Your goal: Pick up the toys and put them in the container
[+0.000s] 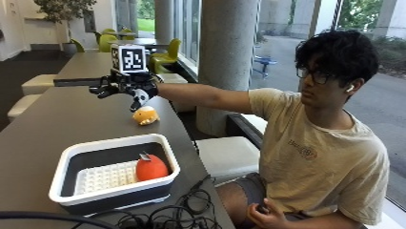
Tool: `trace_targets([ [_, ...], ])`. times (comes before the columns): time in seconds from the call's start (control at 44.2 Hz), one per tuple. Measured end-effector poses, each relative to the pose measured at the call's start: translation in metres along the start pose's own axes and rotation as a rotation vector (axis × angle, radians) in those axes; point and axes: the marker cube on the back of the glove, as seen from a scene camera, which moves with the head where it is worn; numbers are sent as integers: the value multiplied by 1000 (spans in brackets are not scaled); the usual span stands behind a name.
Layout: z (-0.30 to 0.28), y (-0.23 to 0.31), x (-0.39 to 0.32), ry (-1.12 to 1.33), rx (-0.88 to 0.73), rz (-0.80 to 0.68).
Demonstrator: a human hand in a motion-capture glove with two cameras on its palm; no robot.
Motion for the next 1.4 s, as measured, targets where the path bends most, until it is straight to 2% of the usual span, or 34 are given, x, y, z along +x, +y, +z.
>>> trace_targets([
  [0.588,0,5,14,-6,29,-11],
  [0.746,2,8,21,-5,30,30],
  [1.402,10,4,17,-27,16,-7],
])
